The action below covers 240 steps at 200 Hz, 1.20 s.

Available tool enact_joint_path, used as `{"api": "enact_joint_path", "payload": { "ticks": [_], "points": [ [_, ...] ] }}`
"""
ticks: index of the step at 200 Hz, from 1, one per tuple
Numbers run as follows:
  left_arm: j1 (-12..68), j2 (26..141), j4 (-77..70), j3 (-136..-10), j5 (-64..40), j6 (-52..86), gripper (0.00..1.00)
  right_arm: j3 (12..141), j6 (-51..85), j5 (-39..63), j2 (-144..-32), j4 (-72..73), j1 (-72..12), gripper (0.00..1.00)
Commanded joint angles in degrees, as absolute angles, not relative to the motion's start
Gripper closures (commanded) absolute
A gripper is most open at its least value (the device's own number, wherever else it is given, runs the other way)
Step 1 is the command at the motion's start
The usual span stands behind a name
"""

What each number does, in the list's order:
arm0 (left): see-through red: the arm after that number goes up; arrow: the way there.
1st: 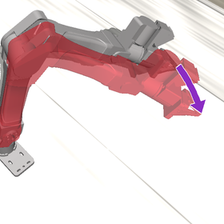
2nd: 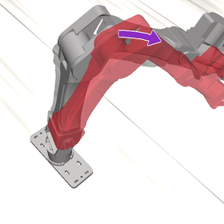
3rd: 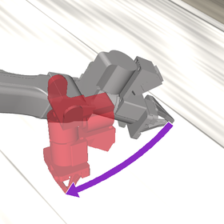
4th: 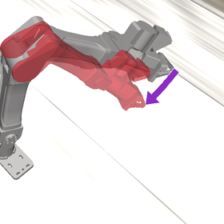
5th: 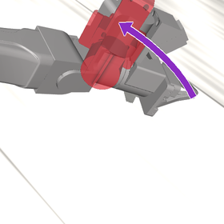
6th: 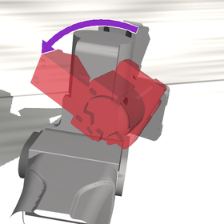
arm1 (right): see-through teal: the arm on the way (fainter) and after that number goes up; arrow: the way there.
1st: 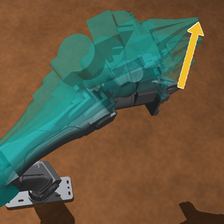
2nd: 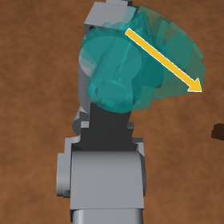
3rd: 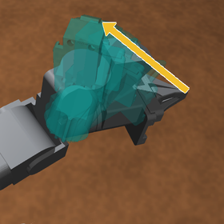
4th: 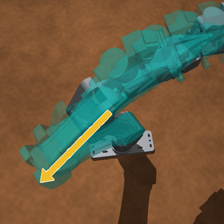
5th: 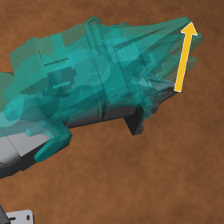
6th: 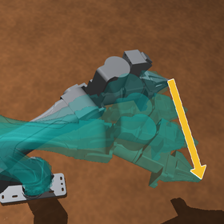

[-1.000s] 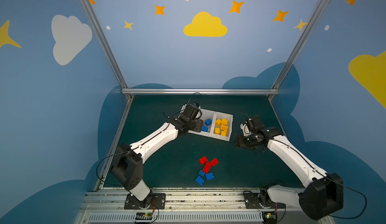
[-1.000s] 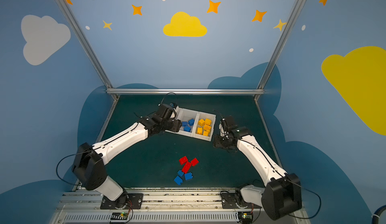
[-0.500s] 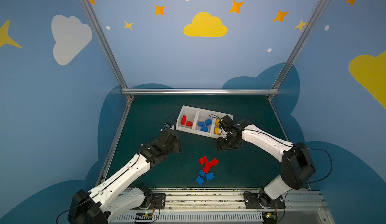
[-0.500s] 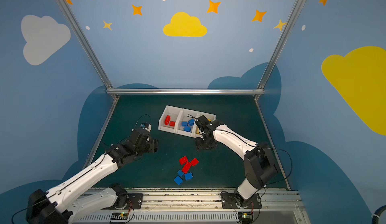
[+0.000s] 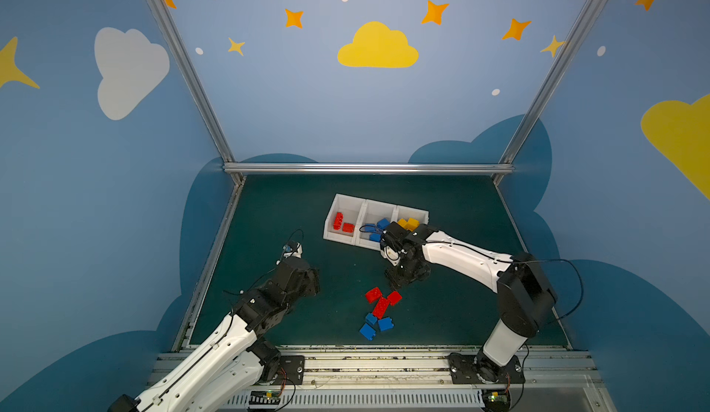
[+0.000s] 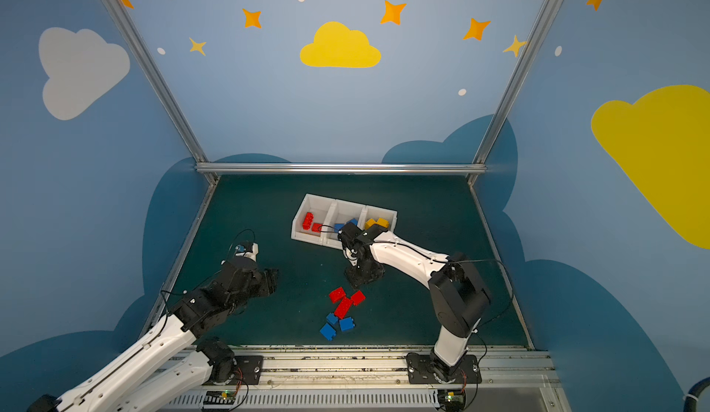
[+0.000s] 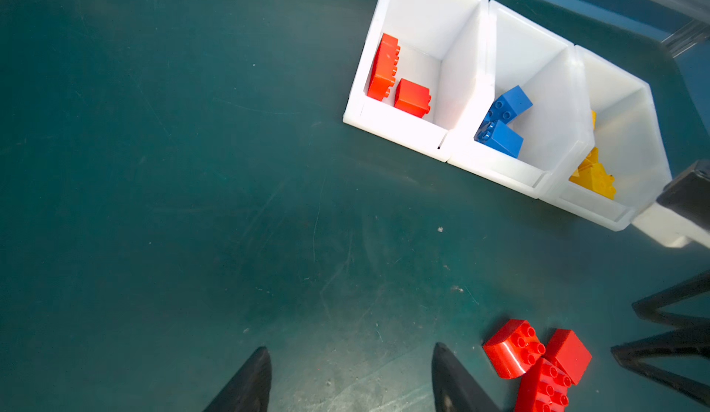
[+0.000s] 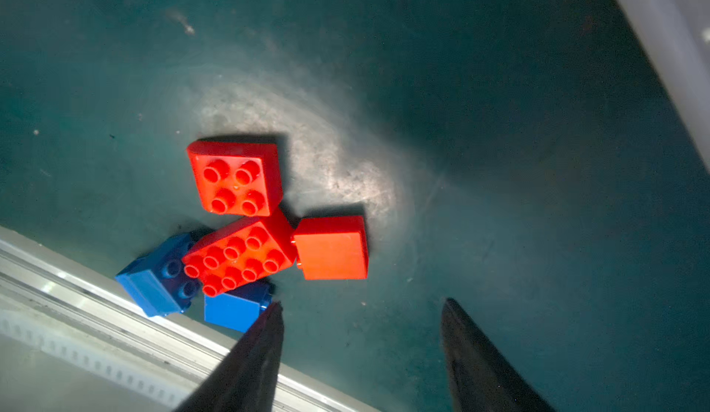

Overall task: Sort the legos into containers by color
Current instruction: Move the lego to the center of the table.

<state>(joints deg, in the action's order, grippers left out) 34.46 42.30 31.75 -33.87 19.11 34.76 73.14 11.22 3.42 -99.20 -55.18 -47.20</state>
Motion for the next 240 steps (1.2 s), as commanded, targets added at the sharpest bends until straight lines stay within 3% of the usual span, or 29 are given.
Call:
{"api": "enact_joint_path", "payload": {
  "ticks": [1,111,240],
  "points": [
    [34.3,42.1,32.4,-33.5,19.3,35.6,0.34,76.0,7.1,1.5,-100.8,-57.0,-49.0,0.34],
    [34.3,42.9,29.3,-30.5,20.5,37.1,0.33,80.7,-2.3,-5.7,-108.7,-58.5,-57.2,0.31],
    [33.5,42.9,27.8,-28.9,20.9,37.0,0.33,85.3,-2.7,-6.3,-114.5,-57.4,-59.0,0.3]
  ]
}}
